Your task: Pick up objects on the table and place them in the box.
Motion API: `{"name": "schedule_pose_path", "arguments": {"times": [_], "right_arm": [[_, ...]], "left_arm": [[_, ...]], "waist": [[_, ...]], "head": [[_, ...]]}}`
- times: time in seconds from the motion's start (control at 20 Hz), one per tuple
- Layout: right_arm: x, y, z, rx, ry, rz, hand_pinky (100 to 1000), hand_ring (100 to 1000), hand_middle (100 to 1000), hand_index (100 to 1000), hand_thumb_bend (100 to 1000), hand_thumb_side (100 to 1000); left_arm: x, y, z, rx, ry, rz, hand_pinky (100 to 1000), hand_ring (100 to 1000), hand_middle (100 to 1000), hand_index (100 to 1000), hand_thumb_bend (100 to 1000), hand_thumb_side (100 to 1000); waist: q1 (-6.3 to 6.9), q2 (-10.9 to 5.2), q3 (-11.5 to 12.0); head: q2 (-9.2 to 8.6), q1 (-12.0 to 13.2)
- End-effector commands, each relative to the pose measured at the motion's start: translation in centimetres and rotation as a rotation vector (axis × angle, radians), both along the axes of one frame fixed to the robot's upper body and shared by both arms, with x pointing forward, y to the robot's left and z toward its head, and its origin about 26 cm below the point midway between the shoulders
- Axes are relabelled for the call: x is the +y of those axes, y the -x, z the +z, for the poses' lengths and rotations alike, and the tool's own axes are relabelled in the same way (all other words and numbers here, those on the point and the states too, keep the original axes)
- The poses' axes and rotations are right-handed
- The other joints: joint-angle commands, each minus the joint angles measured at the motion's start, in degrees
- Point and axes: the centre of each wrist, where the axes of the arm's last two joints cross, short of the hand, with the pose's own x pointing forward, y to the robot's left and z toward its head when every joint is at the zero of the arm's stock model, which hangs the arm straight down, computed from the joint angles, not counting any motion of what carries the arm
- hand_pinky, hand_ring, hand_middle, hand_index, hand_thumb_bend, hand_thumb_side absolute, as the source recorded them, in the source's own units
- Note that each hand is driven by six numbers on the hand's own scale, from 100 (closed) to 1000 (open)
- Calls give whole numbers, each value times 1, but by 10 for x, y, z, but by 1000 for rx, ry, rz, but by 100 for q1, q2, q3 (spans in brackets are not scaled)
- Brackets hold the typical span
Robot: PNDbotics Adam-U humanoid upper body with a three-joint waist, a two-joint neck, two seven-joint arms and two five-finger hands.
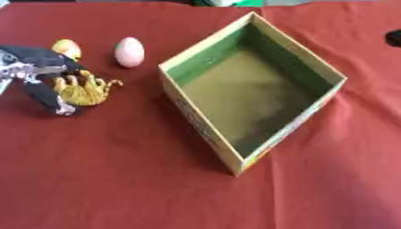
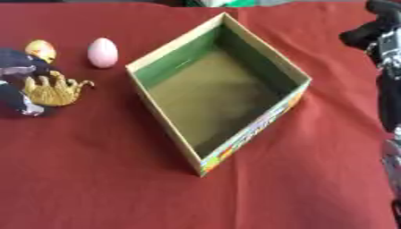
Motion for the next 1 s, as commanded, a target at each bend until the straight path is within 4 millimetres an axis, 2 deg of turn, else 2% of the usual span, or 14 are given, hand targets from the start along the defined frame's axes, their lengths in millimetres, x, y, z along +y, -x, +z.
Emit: {"name": "schedule_pose_path", "arguments": {"times": [0.05,0.1,0.25,0.55,0.95,1.0], "right_arm": [[1,3,7,-25,12,3,742,651,513,790,100,658],[1,3,7,-24,12,3,742,651,512,787,100,657],[1,3,6,-21,11,2,742,651,512,786,100,655],[0,3,6,-18,7,-3,743,651,511,786,100,653],[0,3,5,-11,5,-6,744,651,511,787,100,651],[0,3,5,-10,4,-6,744,651,511,787,100,650]], "left_arm": [[3,3,7,-19,-31,0,748,798,799,988,436,543],[3,3,7,-23,-28,-4,735,781,761,944,420,546],[1,2,6,-35,-14,-15,714,764,727,905,391,543],[-1,1,3,-67,13,-29,617,684,612,821,340,490],[-1,0,3,-85,70,-42,501,567,488,701,200,355],[-1,0,3,-84,77,-44,491,559,487,683,182,313]], "waist": [[-10,-93,10],[-12,-93,12],[-17,-88,16],[-21,-73,15],[-18,-79,21],[-18,-81,21]], "head": [[-43,15],[-44,16],[-45,17],[-42,7],[6,-6],[10,-7]]}}
